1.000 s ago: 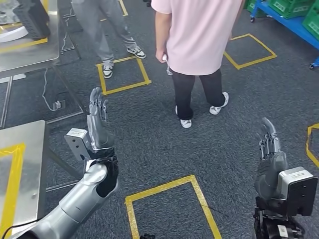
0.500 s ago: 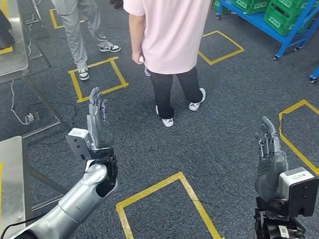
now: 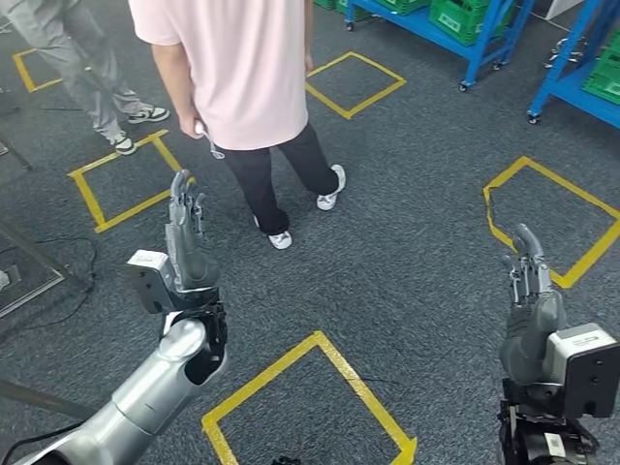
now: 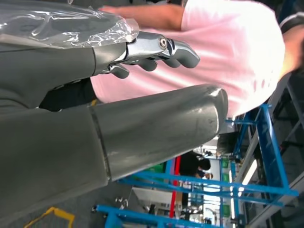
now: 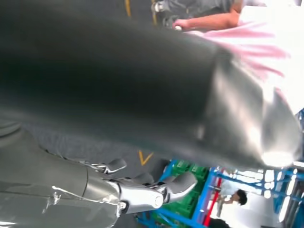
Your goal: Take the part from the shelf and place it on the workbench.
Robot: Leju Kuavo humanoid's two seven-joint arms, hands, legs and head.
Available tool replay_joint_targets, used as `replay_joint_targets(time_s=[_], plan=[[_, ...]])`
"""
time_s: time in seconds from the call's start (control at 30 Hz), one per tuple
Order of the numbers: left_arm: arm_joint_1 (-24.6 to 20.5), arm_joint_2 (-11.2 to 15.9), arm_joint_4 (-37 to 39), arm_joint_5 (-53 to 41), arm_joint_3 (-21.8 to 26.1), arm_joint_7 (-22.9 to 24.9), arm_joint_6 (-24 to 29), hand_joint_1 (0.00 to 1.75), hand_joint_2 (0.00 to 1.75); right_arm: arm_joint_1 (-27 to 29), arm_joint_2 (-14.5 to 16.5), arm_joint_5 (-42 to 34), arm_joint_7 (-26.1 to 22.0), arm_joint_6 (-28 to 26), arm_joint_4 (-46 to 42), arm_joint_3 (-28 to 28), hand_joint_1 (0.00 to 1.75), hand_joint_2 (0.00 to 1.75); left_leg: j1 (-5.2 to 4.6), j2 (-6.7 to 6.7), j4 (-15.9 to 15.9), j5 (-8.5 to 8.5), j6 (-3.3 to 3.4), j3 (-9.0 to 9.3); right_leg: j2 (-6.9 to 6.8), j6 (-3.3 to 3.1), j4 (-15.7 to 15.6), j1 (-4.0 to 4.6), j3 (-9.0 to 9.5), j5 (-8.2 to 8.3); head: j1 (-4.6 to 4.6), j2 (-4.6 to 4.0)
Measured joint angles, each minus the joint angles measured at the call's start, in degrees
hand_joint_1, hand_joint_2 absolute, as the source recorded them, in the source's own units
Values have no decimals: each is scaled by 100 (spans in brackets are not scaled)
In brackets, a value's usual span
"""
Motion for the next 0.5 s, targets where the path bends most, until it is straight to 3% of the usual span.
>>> replay_joint_targets(time_s=[0.03,0.07,0.17,0.23,0.3,0.33,0.37,0.43,0.47,0.5], plan=[[6,0,3,-1,0,0,18,0,0,4,0,-1,-6,14,3,2,0,0,-5,-11,49,60,17,-53,79,-4,1,7,0,3,-8,0],[9,0,2,-4,0,2,36,0,0,5,0,-1,-13,28,7,1,0,0,-8,-34,-152,229,45,14,161,-5,1,12,4,6,-16,0],[11,6,1,-8,0,32,77,0,0,2,1,-12,-37,65,9,-1,0,0,-13,-344,-1397,824,150,551,385,16,8,22,2,16,-38,0],[12,10,-1,-7,0,58,87,0,0,2,1,-26,-50,72,12,-1,0,0,-27,-450,-1745,911,172,700,508,64,10,12,-32,32,-31,0],[7,7,-2,-8,0,71,90,0,0,6,0,-31,-55,74,16,-8,0,0,-28,-318,-1796,929,194,725,604,129,-1,-7,-62,47,-25,0],[0,3,-2,-8,0,76,90,0,0,8,0,-31,-57,73,18,-17,0,0,-19,-252,-1836,944,215,745,532,158,45,2,-88,7,-10,0],[-6,-1,-2,-10,0,80,91,0,44,7,0,-31,-60,73,20,-31,0,0,-9,-181,-1878,961,240,763,391,182,198,14,-160,-99,18,0],[-6,-5,-3,-12,0,85,91,0,131,6,1,-31,-62,73,24,-49,0,0,-13,-45,-1918,975,271,782,22,220,856,24,-450,-472,74,0],[0,-5,-4,-13,0,89,93,0,131,6,1,-32,-62,73,28,-51,0,0,-21,29,-1917,972,280,782,-76,239,1268,9,-635,-658,90,0],[9,-5,-4,-11,0,98,97,0,87,9,1,-33,-61,74,35,-51,0,0,-23,103,-1915,967,282,782,-123,259,1570,-8,-768,-760,95,0]])
